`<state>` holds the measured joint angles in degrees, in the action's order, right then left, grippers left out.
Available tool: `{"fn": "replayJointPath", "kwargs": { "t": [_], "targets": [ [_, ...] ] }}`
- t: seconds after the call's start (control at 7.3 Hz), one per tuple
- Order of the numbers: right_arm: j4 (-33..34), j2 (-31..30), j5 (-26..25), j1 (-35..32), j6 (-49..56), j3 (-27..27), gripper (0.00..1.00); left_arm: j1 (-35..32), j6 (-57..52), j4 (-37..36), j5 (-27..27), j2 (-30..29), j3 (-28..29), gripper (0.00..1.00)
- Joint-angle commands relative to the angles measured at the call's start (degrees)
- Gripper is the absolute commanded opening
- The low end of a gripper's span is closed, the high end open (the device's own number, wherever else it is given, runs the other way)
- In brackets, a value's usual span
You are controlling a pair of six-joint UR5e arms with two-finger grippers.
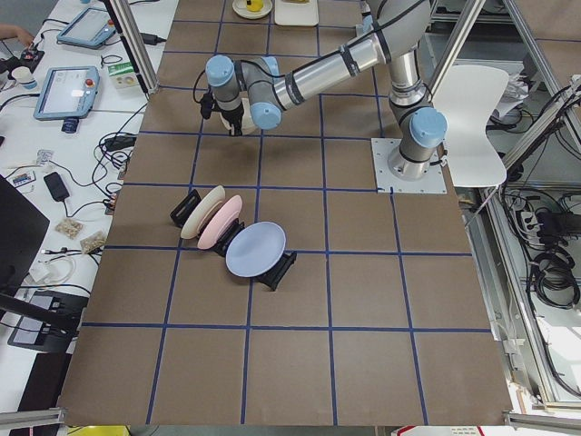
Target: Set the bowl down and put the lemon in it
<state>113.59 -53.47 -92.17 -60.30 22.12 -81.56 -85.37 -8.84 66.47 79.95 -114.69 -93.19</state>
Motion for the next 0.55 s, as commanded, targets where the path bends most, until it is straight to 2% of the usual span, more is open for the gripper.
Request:
{"fn": "replayJointPath", "kwargs": {
  "t": [0.0,0.14,0.27,0.41],
  "targets": [
    [-0.3,0.03,-0.3,0.0,0.3,-1.22,0.49,-12.23,16.92,-2.81,-2.85,-1.4,0.03,0.0],
    [-0.56,0.03,-0.3,0.0,0.38,-1.4,0.32,-15.84,21.1,-6.31,-2.87,-1.76,-1.37,0.0],
    [-0.57,-0.14,-0.12,0.0,0.3,-0.8,0.26,-16.75,21.84,-9.48,-2.87,-2.02,-3.64,0.0],
    [-0.57,-0.76,-0.03,0.0,0.3,-0.18,0.26,-16.75,21.24,-11.86,-2.87,-2.03,-5.84,0.0]
  ]
}}
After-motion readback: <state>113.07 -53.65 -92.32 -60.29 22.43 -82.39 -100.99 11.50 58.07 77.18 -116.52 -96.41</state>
